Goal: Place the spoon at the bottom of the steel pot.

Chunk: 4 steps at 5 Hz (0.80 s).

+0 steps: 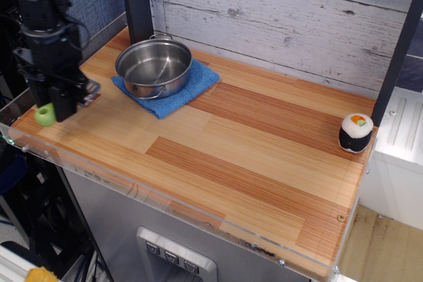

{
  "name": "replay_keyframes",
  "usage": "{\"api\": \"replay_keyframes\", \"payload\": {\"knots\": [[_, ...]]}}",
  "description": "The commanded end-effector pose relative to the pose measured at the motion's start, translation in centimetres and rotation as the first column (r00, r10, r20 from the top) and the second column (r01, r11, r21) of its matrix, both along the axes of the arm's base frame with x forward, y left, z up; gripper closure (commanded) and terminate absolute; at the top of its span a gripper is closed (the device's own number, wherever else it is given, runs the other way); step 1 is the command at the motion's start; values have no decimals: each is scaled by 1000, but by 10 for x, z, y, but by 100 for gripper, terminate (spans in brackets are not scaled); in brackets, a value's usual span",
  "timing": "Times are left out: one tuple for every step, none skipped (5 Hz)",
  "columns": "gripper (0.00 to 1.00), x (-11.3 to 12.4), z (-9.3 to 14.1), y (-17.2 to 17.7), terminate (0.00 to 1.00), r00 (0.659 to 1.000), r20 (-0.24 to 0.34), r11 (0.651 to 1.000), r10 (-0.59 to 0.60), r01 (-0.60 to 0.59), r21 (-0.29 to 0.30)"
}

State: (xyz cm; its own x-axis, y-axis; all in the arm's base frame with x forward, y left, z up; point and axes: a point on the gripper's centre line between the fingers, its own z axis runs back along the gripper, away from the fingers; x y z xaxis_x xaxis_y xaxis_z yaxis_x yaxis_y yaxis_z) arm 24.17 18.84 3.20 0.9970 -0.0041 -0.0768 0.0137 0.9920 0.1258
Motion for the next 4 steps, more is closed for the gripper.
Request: {"api": "replay_keyframes", "payload": {"knots": [[100,0,10,-2,0,1000,9,999,-18,18,30],[0,-1,8,-2,0,999,-23,999,-29,30,23],[0,-1,19,-3,0,999,-8,999,-34,34,10],[0,-3,38,-6,0,999,28,999,-33,33,7]]}}
